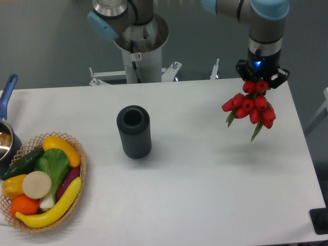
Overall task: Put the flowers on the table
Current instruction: 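Lower the held red tulip bunch with the gripper onto the table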
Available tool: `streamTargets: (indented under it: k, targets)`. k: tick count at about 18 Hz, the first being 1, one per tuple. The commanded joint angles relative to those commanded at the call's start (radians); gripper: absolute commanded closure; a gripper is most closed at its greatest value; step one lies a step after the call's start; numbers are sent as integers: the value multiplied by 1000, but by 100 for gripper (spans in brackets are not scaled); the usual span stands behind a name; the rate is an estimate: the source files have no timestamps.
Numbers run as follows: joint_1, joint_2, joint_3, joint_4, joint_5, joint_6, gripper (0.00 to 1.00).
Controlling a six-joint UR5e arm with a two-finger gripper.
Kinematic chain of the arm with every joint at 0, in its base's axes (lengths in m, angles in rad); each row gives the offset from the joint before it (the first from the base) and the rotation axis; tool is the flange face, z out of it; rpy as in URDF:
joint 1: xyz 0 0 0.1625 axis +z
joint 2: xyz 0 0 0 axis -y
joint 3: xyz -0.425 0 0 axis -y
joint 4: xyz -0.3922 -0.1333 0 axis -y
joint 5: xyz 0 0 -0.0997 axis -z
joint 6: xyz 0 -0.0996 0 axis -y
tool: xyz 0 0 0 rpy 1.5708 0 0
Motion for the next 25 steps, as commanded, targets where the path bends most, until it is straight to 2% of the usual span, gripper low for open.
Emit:
streamTargets:
  k: [12,17,21,25]
  targets:
    - [-14,-12,-5,8,-3,-28,63]
    - [-40,-64,-6,14,-3,-26,64]
    - [-78,-120,-3,66,-6,-54,64]
    - [-130,-204,41,92,-2,-124,63]
